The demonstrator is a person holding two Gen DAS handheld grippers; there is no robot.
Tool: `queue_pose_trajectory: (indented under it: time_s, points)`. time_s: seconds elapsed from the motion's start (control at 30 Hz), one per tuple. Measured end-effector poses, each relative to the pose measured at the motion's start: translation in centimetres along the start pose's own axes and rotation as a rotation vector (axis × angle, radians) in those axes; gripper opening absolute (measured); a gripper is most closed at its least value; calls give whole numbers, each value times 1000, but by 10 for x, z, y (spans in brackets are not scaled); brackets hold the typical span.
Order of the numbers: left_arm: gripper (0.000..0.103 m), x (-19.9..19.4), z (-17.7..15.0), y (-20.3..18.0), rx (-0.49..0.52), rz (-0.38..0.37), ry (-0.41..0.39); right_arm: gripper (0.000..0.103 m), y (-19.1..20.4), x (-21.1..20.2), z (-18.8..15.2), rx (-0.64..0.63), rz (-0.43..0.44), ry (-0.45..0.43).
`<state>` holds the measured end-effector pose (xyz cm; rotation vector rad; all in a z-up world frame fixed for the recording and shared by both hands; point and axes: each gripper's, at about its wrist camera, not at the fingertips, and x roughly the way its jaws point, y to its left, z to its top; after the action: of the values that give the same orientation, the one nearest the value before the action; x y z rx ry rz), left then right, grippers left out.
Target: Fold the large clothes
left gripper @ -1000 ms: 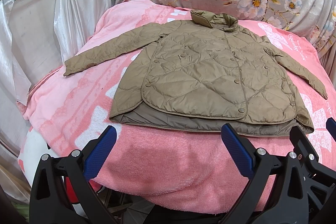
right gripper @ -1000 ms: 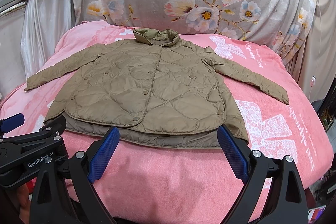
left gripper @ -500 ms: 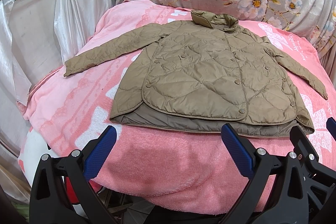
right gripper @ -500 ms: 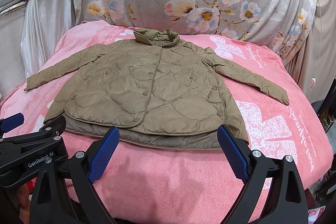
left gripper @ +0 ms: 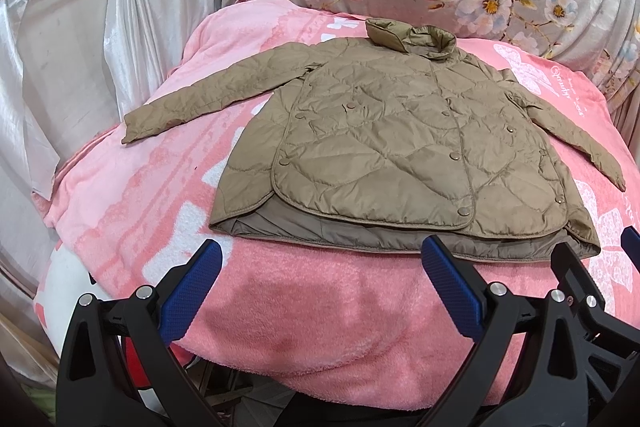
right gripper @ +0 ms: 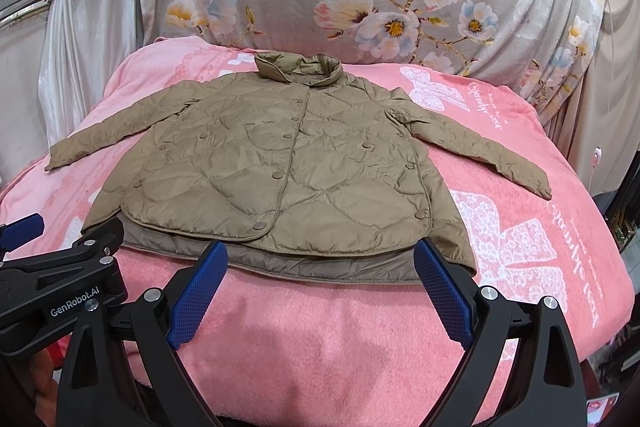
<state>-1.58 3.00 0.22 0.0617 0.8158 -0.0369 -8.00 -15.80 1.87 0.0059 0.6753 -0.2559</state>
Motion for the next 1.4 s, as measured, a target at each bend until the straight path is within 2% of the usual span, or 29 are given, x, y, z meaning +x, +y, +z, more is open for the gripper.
queue_pose_trajectory:
  time_s: [0.37, 0.53, 0.67, 0.87, 1.0, 1.1, 1.2, 1.4]
  points:
    - [98, 7, 0, -1, -4, -6, 6, 92, 1, 5, -1, 1, 10, 7]
    - [98, 23, 7, 1, -27, -41, 14, 92, -21, 36, -1, 20, 53, 26]
    - [98, 41, 20, 8, -58, -35, 7, 92, -69, 64, 11, 123, 42, 54]
    - [98, 83, 44, 16, -91, -20, 40, 92, -185, 119, 29, 389, 46, 61]
    - [98, 115, 63, 23, -140, 0, 46, 92, -274, 160, 35, 613, 0, 29]
    - [98, 131, 74, 27, -170, 23, 27, 92, -335, 191, 31, 761, -70, 1]
    - [98, 148, 85, 28, -177, 41, 38, 92, -373, 217, 29, 814, -150, 6]
    - [98, 176, 102, 25, -150, 86, 71, 90, -422, 260, 25, 886, -231, 27]
